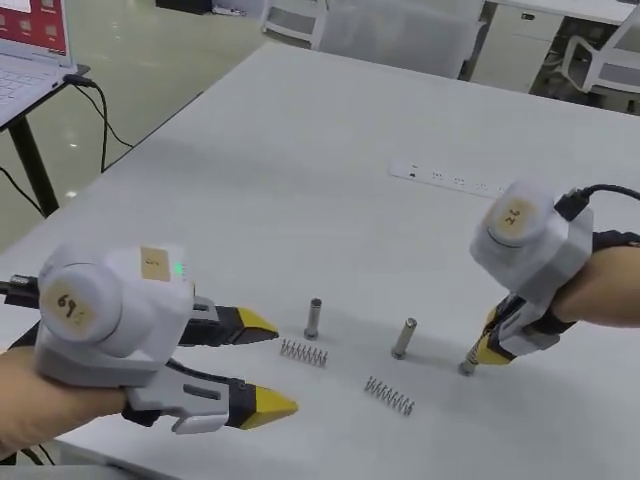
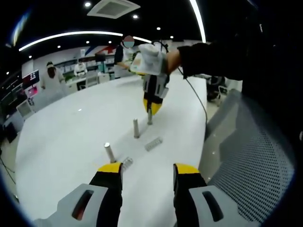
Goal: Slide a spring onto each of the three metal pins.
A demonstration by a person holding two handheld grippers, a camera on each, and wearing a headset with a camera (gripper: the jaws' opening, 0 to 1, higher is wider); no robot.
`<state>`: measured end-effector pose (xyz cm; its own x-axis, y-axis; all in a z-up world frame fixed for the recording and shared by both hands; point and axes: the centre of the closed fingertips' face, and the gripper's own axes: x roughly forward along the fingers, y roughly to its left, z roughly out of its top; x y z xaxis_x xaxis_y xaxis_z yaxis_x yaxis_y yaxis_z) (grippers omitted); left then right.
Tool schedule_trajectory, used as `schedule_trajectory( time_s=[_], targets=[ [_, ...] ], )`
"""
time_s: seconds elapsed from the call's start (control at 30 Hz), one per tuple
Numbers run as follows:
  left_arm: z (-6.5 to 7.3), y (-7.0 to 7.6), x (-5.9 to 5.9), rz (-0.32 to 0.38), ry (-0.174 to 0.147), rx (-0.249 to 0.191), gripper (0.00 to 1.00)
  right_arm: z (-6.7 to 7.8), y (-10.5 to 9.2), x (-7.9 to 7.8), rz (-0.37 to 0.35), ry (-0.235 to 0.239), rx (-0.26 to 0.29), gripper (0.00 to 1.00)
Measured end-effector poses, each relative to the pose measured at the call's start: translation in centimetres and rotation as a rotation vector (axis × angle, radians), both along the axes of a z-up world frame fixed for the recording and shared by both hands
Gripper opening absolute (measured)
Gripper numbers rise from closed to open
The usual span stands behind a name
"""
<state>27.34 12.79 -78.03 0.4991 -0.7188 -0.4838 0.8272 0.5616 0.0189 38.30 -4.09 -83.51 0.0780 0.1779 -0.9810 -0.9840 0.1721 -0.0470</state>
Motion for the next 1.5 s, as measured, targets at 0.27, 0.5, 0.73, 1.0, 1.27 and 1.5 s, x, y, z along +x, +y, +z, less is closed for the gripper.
schedule_trajectory(
  time_s=[0.27,0.5,0.73,1.0,1.27,1.5],
  targets=[
    [-0.1,-0.1,0.0,-0.004,0.003,0.004,0.36,-0.7,0.0,-0.1,-0.006,0.009,0.003,0.08],
    [0.0,-0.1,0.0,-0.004,0.002,0.003,0.36,-1.2,-0.2,-0.2,-0.011,0.014,-0.004,0.09],
    [0.0,-0.1,0.0,-0.005,0.002,0.003,0.36,-1.6,-0.5,-0.4,-0.009,0.017,-0.014,0.10],
    [0.0,-0.1,-0.1,-0.008,0.002,0.002,0.36,-1.4,-0.5,-0.4,-0.013,0.005,-0.005,0.15],
    [0.0,-0.3,-0.2,-0.017,0.002,0.002,0.36,-0.5,-0.6,-0.5,-0.020,-0.024,0.014,0.19],
    [-0.1,-0.5,-0.4,-0.029,0.007,0.006,0.36,0.0,-0.9,-0.7,-0.034,-0.046,0.026,0.20]
  ],
)
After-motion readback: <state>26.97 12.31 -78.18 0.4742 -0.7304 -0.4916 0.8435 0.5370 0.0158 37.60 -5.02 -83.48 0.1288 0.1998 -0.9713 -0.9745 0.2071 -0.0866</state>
